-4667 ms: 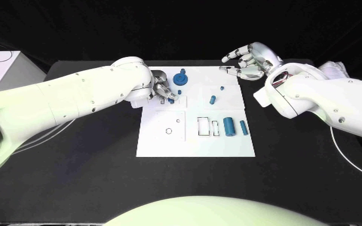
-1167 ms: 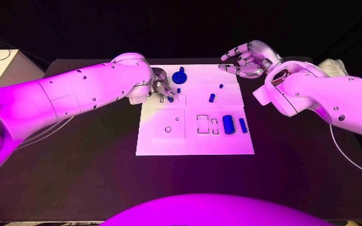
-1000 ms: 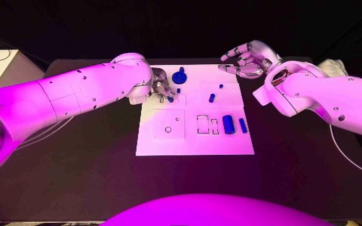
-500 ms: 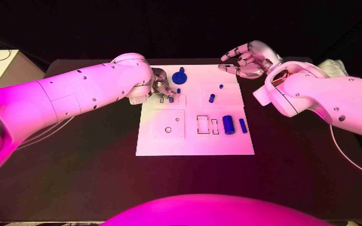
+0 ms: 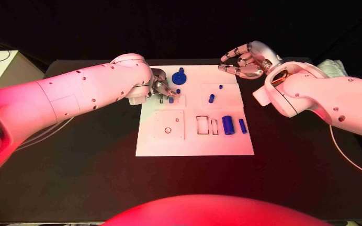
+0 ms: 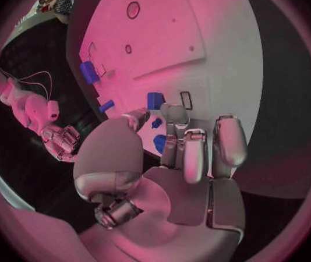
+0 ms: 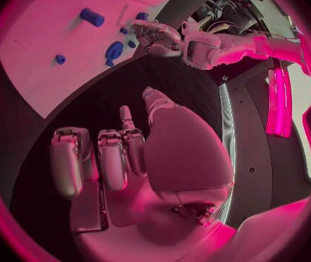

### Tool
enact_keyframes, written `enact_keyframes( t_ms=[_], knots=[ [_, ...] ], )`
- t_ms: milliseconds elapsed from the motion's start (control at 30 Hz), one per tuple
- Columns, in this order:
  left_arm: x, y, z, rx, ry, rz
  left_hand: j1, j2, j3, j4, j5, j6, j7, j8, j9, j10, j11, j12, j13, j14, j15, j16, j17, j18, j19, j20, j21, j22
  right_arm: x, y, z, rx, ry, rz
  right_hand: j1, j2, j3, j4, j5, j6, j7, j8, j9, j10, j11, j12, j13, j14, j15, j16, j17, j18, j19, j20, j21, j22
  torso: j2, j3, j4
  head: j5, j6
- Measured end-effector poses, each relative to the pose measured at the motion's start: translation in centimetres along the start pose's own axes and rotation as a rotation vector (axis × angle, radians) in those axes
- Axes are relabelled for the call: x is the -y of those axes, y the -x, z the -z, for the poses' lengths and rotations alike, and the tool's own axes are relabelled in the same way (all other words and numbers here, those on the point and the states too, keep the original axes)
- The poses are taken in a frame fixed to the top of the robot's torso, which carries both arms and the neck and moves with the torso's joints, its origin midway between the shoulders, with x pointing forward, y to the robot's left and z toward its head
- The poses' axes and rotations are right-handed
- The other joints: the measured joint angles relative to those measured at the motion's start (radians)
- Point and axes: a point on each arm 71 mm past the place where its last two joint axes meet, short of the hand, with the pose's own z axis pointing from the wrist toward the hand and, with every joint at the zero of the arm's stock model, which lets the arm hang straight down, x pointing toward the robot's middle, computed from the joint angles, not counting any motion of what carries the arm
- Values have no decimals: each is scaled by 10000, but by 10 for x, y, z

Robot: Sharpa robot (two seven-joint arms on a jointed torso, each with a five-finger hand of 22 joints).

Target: Assemble the parts on the task board

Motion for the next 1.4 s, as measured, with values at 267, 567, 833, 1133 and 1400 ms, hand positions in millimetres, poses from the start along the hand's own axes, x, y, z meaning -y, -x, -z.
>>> enact_keyframes(
  t_ms=[267,567,833,1133,1400],
  knots=[
    [-2,-3,4,31,-108,165,0,0,0,0,0,-8,3,-58,-1,1,0,0,13,0,0,-9,0,0,-3,3,0,-2,1,0,0,11,-18,7,-52,52,0,0,0,0,0,0,0,0,0,0,0,0,0,0,-1,-1,0,0,-46,-1,-6,-7,2,1,45],
    [-4,0,18,123,-430,561,0,1,-236,-12,0,-381,127,-324,-159,-321,142,-213,-350,2,111,-232,0,0,-301,59,-207,-387,4,3,-1,73,-90,44,-52,52,0,0,0,0,0,0,-8,0,0,0,0,0,0,0,-1,0,0,0,-46,7,-30,-1,9,-5,143],
    [-4,5,31,326,-712,769,182,182,-568,-15,41,-1142,556,-1506,-1074,-686,464,-253,-511,21,431,-310,0,0,-423,228,-273,-488,7,5,-1,136,-164,80,-52,52,0,0,0,0,0,0,-8,0,0,0,0,0,0,0,-1,0,0,0,-46,7,-28,-1,18,11,174],
    [-1,4,41,423,-968,869,869,365,-846,-46,147,-1481,920,-2837,-2499,-713,792,-48,-565,36,716,-310,0,0,-354,541,-273,-382,10,5,-1,142,-224,83,-52,52,0,0,0,0,0,0,-8,0,0,0,0,0,0,0,-2,0,0,0,-46,6,-5,5,18,42,198],
    [-4,3,42,431,-958,919,1310,360,-855,-56,152,-1395,1006,-3229,-3140,-799,878,-38,-670,36,788,-310,0,-1,-355,610,-273,-352,11,5,-1,148,-253,81,-52,52,0,0,0,0,0,0,-7,0,0,0,0,0,0,-40,-2,0,0,0,-46,4,-4,6,16,62,176]
  ],
)
